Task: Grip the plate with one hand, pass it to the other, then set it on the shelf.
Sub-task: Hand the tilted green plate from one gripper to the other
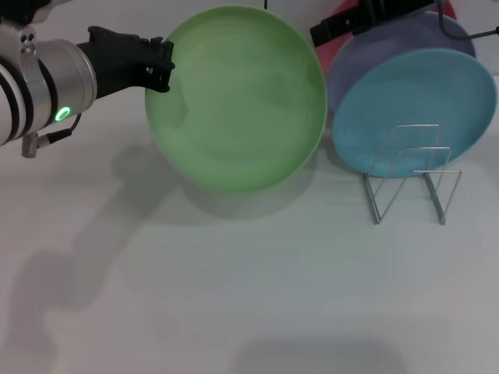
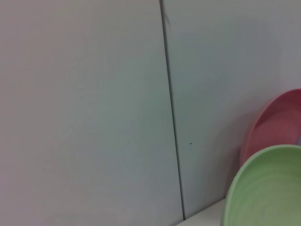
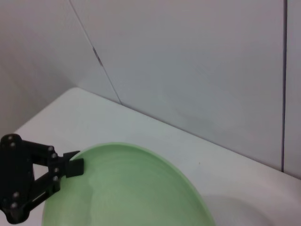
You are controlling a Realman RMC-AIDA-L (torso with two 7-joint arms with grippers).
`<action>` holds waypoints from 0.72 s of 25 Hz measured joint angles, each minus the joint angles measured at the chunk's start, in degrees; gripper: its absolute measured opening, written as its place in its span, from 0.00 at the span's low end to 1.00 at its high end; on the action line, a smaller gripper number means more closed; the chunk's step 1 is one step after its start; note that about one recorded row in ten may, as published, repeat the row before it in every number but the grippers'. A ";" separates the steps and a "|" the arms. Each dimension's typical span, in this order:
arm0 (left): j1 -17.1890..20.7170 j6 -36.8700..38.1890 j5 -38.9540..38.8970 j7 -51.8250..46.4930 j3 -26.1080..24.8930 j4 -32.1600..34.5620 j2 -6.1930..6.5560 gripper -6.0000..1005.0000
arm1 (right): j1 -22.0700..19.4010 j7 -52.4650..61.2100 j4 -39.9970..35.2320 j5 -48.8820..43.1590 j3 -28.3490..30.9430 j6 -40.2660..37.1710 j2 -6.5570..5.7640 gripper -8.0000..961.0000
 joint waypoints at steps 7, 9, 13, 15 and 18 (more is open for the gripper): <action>0.17 1.21 -0.21 0.03 0.27 0.79 0.06 0.04 | 0.74 -0.03 0.24 -1.28 -1.54 1.58 0.45 0.84; 0.24 1.28 -0.35 0.04 0.24 0.80 0.11 0.04 | 1.08 -0.03 0.63 -2.44 -2.23 2.42 0.78 0.84; 0.35 1.31 -1.20 0.19 -0.02 0.82 0.18 0.04 | 2.26 -0.05 2.59 -5.69 -2.60 3.91 1.68 0.84; 0.36 1.32 -2.20 1.09 -0.10 0.82 0.20 0.04 | 2.60 -0.12 3.57 -6.81 -2.93 4.91 2.01 0.84; 0.36 1.33 -3.63 2.30 -0.14 0.90 0.15 0.04 | 2.66 -0.21 4.33 -7.23 -3.90 6.39 2.30 0.84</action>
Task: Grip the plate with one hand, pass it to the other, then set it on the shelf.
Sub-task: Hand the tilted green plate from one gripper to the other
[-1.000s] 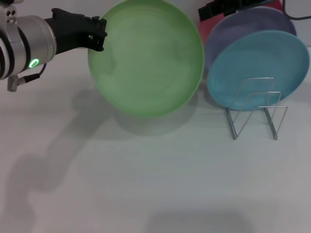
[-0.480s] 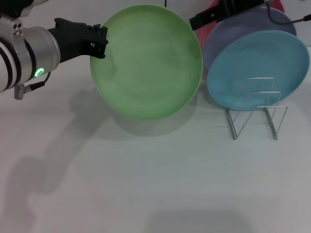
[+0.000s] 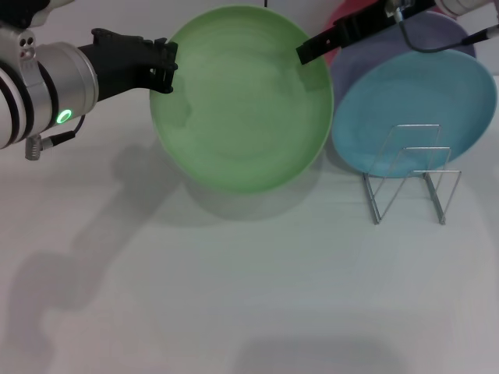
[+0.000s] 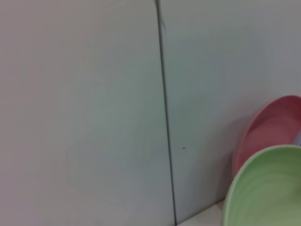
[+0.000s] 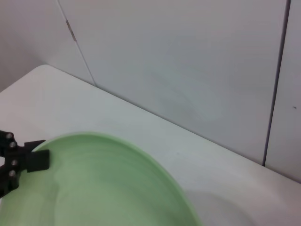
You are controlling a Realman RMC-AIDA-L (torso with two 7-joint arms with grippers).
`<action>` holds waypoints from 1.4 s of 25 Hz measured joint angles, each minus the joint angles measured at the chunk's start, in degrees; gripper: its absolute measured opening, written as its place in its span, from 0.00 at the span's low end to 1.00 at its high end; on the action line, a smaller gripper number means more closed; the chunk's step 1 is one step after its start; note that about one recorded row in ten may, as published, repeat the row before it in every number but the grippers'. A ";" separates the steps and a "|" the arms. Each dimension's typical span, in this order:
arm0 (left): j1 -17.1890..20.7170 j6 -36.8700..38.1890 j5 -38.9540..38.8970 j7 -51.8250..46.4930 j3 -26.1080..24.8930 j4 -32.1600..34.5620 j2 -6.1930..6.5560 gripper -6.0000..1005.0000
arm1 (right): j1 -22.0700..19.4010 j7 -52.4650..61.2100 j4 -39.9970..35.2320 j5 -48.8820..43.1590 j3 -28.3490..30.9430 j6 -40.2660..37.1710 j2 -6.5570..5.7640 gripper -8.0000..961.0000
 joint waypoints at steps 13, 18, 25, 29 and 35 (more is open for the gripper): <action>-0.23 -0.02 -0.69 0.28 -0.06 0.55 -0.03 0.04 | -0.25 -0.63 0.49 0.15 -0.85 3.55 0.88 0.84; -0.28 -0.17 -0.85 0.29 -0.08 0.37 -0.03 0.04 | -0.07 -0.86 1.79 0.15 -1.05 4.18 0.93 0.82; -0.42 -0.30 -0.85 0.29 0.07 0.36 -0.03 0.05 | 0.10 -2.43 2.76 0.74 -0.99 4.20 1.01 0.70; -0.54 -0.34 -0.85 0.29 0.14 0.35 -0.10 0.05 | 0.12 -2.77 2.82 0.88 -1.00 4.19 1.02 0.62; -0.55 -0.28 -1.41 0.28 0.17 0.27 -0.14 0.05 | 0.29 -3.14 3.51 0.93 -1.09 4.24 1.06 0.48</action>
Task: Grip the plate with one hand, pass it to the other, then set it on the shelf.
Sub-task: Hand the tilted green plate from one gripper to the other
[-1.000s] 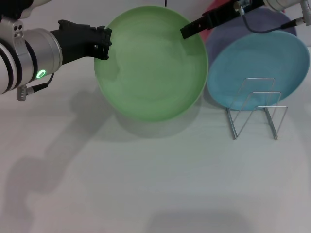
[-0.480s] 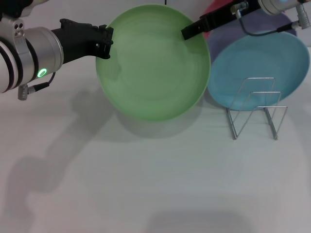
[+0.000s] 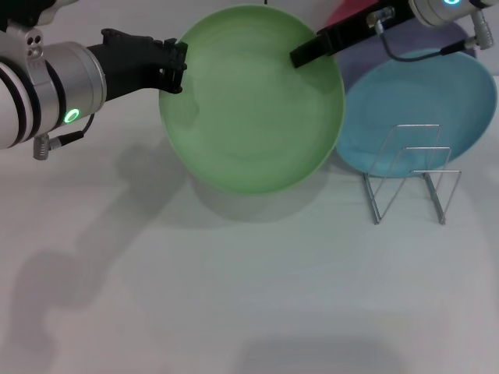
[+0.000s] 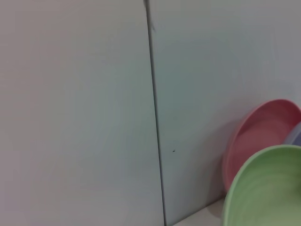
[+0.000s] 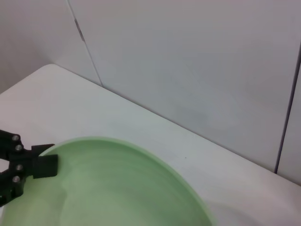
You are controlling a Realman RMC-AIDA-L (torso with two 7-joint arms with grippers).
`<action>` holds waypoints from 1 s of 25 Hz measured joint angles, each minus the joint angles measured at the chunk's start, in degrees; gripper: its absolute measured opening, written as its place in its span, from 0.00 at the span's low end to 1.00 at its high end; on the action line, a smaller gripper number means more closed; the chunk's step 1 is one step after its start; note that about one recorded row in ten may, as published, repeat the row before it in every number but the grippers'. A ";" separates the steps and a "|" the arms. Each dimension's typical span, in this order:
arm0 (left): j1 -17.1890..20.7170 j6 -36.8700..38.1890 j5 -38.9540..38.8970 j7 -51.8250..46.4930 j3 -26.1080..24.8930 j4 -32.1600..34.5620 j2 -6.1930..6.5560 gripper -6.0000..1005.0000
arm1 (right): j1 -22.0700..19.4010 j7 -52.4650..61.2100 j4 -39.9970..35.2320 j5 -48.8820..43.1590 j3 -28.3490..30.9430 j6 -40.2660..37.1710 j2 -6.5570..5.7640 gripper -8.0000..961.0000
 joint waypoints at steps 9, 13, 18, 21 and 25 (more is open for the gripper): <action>0.00 0.05 -0.22 0.00 -0.16 0.07 0.02 0.05 | 0.02 -0.36 0.03 0.06 0.19 -0.03 0.05 0.41; -0.05 0.05 -0.51 0.00 -0.17 0.14 0.04 0.05 | 0.02 -0.75 0.04 0.10 0.02 0.04 0.05 0.37; 0.04 1.07 -4.08 1.84 -0.66 0.60 0.18 0.05 | -1.00 -5.57 -1.09 1.86 0.52 0.92 1.59 0.30; 0.67 3.01 -8.07 4.59 -1.00 0.93 0.20 0.05 | -2.11 -7.39 -1.72 4.14 0.75 2.02 1.99 0.26; 1.12 4.07 -9.65 5.63 -0.91 0.42 0.15 0.05 | -3.16 -8.29 -2.89 5.83 0.33 1.65 2.25 0.23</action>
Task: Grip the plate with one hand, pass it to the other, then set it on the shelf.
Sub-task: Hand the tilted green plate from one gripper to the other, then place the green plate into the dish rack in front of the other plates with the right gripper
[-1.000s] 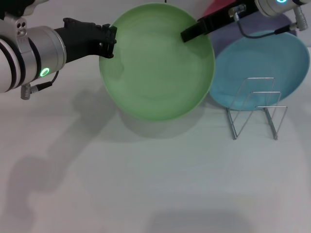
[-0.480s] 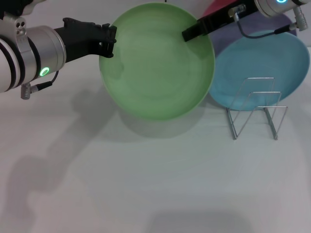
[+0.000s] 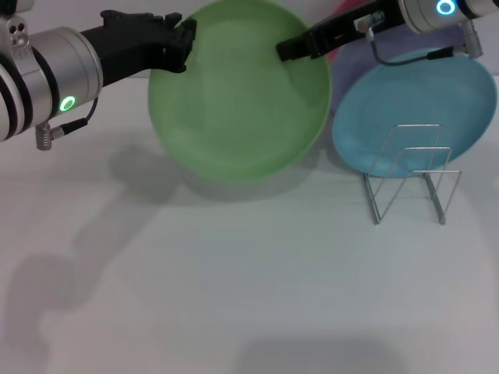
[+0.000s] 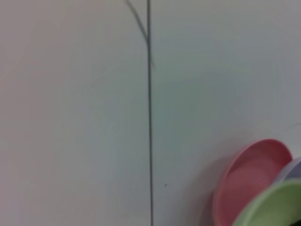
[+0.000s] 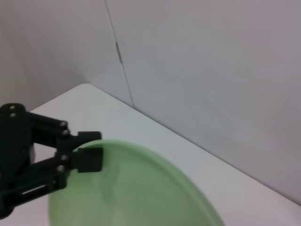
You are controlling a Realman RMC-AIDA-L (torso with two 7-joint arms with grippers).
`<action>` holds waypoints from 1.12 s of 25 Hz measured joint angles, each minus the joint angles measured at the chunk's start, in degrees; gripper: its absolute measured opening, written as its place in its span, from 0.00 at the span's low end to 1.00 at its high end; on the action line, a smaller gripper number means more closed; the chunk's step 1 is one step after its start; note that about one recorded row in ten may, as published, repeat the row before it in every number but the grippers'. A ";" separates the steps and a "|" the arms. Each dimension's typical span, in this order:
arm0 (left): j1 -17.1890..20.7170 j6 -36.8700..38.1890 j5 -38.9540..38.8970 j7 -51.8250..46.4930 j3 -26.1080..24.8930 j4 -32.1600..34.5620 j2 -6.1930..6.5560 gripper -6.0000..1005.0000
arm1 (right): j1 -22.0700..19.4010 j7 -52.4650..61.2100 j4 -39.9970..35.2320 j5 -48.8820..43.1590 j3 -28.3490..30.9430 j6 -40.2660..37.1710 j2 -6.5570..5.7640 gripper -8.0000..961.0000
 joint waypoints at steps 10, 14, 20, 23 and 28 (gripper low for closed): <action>0.10 0.18 -0.17 1.22 0.01 -1.70 -0.14 0.43 | -1.45 1.12 -2.86 -1.74 0.14 -1.79 0.18 0.19; 0.62 1.49 -0.10 1.37 -0.01 -2.36 -0.13 0.59 | -2.27 1.42 -4.86 -3.25 0.16 -2.32 0.17 0.12; 2.90 4.54 0.22 1.45 0.20 -3.37 -0.06 0.75 | -4.62 1.38 -11.05 -4.56 0.17 -4.68 -0.28 0.09; 4.07 6.60 0.31 1.59 0.50 -3.18 -0.05 0.78 | -5.36 0.33 -14.67 -5.23 0.08 -7.27 -0.94 0.09; 8.36 15.78 0.11 4.53 3.73 -2.75 -0.05 0.84 | -6.71 -5.10 -24.88 -6.99 0.38 -12.58 -1.36 0.10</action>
